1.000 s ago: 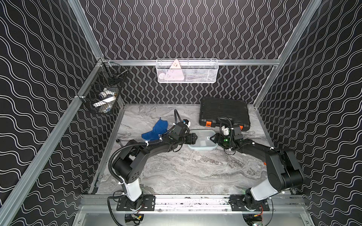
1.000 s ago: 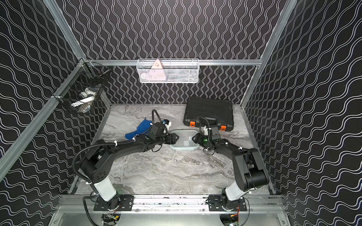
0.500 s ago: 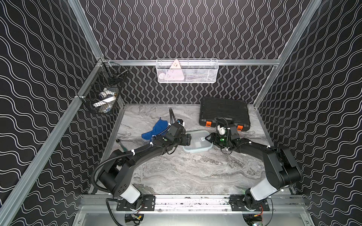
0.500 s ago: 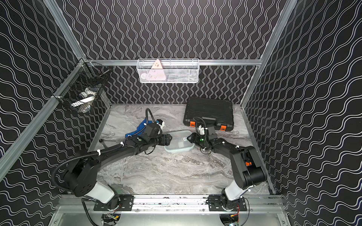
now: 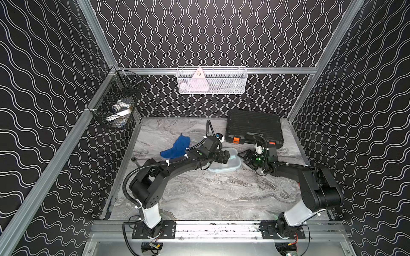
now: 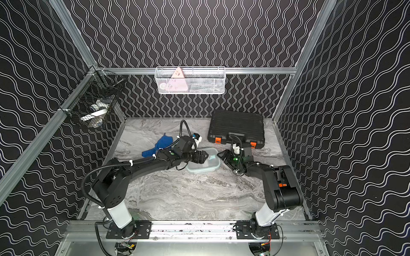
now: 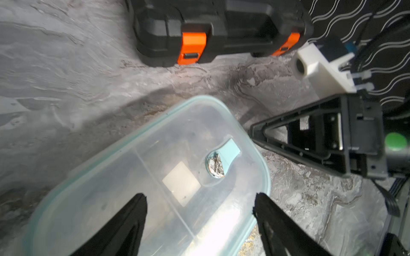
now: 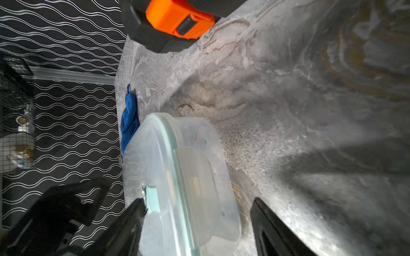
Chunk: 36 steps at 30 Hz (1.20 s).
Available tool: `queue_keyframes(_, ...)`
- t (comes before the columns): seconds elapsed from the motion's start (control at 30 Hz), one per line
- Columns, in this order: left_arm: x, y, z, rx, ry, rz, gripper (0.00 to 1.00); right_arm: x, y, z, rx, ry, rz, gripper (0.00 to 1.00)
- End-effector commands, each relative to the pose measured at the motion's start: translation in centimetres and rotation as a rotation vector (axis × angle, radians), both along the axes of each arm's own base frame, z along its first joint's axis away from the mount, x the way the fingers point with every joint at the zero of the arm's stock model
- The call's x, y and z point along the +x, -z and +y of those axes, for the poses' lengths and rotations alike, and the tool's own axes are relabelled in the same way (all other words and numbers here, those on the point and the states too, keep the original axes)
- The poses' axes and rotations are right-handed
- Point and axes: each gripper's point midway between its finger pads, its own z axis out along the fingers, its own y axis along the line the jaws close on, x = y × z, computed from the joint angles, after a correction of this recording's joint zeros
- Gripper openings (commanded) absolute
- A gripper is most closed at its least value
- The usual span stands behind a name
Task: Wipe the insides of the lunch boxes
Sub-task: Move the lunch box to the center of the board, then open the fastener of the lunch box.
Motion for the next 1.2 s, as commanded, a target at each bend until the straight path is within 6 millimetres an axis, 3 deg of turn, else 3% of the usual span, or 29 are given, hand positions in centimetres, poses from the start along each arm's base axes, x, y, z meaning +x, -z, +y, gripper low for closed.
queue_keyframes(0.0,-0.1,-0.1,-1.1,0.019,0.052,-0.04,0.81,0.9,-1.4,1.0,0.097,-0.006,-0.044,0.78)
queue_keyframes(0.17,-0.7,1.3,-1.2,0.104,0.066,-0.051,0.81,0.9,-0.3,1.5,0.183,0.006,-0.021,0.74)
queue_keyframes(0.53,-1.4,3.6,-1.6,0.244,0.096,-0.083,0.82,1.4,-0.2,1.9,0.273,0.029,-0.021,0.67)
queue_keyframes(1.07,-2.4,6.7,-1.8,0.3,0.129,-0.028,0.8,1.4,-0.9,2.3,0.389,0.039,-0.038,0.29)
queue_keyframes(1.17,-2.4,7.0,-1.8,0.304,0.132,-0.021,0.79,1.4,-0.8,2.0,0.394,0.05,-0.038,0.26)
